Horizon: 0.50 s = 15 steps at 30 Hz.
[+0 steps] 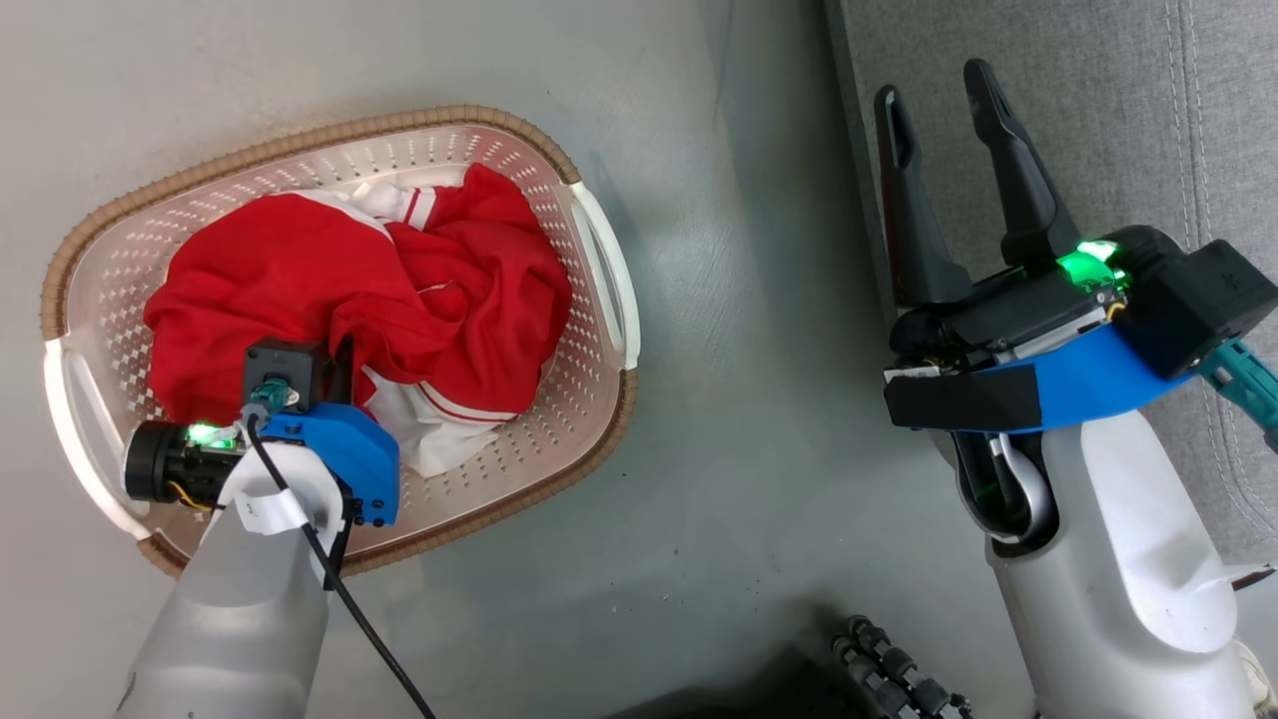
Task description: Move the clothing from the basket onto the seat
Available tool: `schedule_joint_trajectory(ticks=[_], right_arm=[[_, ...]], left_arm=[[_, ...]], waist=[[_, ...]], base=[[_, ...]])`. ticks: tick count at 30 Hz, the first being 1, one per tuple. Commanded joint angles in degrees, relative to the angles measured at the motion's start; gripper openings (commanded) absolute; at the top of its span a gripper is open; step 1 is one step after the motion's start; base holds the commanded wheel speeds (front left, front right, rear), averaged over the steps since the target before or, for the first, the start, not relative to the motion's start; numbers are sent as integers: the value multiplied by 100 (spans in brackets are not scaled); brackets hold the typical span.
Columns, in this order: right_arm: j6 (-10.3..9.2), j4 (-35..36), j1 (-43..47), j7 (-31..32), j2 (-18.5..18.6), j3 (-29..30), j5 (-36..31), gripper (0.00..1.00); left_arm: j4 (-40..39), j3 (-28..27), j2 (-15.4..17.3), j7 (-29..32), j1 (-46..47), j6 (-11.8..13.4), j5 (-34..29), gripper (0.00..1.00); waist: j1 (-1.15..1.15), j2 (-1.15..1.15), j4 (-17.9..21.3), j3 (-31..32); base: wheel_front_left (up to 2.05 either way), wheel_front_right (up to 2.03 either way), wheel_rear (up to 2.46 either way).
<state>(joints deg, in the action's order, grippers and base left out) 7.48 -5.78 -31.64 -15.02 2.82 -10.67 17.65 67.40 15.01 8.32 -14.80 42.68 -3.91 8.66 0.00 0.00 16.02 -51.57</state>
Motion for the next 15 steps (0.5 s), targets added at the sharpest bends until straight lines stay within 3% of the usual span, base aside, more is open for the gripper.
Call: schedule_joint_trajectory(ticks=[1, 10, 15], right_arm=[[3, -7, -11, -23, 12, 12, 2, 100], [3, -97, 61, -23, 12, 49, -91, 100], [3, -258, 182, -22, 13, 99, -268, 100]], left_arm=[[6, -2, 4, -28, 101, -20, 28, 0], [38, 53, -98, -45, 21, -76, 124, 0], [-110, 198, -270, -45, -194, -171, 113, 0]], waist=[[0, 0, -9, 18], [0, 0, -101, 288], [0, 0, -252, 806]], base=[[0, 0, 0], [0, 0, 0], [0, 0, 0]])
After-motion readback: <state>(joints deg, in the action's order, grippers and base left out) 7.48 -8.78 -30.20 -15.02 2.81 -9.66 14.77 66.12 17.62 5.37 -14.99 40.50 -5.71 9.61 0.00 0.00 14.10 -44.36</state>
